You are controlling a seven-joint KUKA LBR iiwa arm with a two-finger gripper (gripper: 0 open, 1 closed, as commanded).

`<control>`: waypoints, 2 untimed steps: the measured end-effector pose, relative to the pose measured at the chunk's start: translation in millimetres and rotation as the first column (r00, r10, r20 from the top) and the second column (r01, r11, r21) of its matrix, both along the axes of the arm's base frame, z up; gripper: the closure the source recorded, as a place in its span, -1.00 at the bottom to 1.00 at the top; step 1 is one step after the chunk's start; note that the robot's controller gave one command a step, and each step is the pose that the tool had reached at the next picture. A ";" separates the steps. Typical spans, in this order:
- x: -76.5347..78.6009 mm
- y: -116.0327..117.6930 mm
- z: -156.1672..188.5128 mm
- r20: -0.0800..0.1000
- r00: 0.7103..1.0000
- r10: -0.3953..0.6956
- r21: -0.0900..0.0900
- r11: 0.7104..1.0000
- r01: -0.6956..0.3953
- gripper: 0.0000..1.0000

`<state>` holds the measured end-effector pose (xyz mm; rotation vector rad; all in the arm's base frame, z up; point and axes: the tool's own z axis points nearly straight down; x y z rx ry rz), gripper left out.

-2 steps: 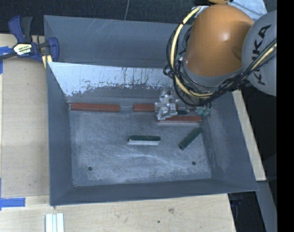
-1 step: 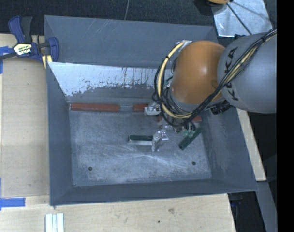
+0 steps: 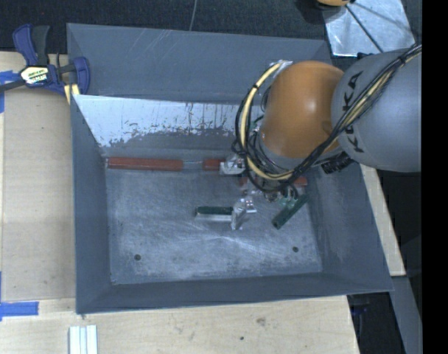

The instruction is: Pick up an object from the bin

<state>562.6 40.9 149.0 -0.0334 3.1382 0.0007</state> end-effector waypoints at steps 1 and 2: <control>34.2 -7.6 -70.9 0.022 0.998 0.064 0.000 0.998 -0.064 1.00; 34.2 -7.7 -70.9 0.022 0.998 0.064 0.000 0.998 -0.064 1.00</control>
Offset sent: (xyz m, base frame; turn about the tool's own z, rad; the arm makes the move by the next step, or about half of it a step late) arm 0.0000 0.0000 0.0000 0.0000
